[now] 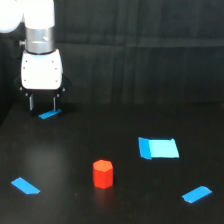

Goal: Pick up the red object from the table

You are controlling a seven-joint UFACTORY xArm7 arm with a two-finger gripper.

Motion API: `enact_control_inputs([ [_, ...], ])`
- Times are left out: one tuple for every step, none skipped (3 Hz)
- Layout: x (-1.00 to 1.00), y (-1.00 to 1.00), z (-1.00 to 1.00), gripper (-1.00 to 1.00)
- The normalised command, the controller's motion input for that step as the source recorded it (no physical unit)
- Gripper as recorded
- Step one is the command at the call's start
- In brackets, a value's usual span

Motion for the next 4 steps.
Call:
enact_control_inputs([
  [0.11, 0.13, -0.12, 1.0],
  [0.27, -0.33, -0.46, 1.0],
  [0.7, -0.58, -0.27, 0.97],
  [0.67, -0.6, -0.15, 0.97],
])
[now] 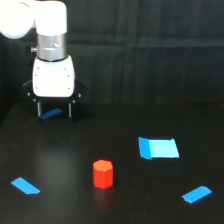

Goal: Pick up the red object from the table

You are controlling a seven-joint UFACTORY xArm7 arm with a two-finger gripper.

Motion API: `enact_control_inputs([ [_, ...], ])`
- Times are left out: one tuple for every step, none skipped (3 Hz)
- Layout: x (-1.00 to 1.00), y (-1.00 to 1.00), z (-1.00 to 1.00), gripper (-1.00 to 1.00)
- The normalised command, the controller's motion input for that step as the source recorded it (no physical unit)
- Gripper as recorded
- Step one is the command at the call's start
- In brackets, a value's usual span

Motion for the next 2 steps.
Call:
enact_control_inputs([
  [0.69, -0.81, -0.25, 1.0],
  [0.77, -0.8, -0.21, 0.99],
])
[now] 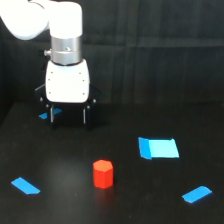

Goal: Pick up the red object from the table

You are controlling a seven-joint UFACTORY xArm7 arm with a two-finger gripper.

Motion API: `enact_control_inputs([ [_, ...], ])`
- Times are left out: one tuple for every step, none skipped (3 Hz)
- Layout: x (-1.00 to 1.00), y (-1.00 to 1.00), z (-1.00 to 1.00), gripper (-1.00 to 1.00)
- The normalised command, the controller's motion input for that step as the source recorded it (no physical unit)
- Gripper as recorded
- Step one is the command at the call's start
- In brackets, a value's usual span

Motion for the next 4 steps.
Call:
enact_control_inputs([
  [0.88, -0.77, -0.25, 0.99],
  [0.66, -0.82, -0.23, 0.98],
  [0.56, -0.86, -0.19, 0.87],
  [0.5, -0.86, -0.23, 1.0],
])
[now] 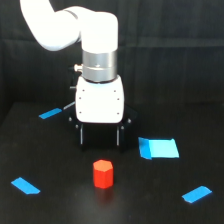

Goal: Pick up the red object from the table

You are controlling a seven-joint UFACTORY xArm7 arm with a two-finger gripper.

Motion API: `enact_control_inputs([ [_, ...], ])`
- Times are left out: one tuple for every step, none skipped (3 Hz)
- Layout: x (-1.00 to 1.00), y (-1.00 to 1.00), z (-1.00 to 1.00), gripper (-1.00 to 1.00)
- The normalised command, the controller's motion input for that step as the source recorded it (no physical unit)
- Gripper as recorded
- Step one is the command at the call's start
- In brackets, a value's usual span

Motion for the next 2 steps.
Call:
enact_control_inputs([
  [0.38, -0.82, -0.14, 1.0],
  [0.05, -0.79, -0.02, 0.99],
])
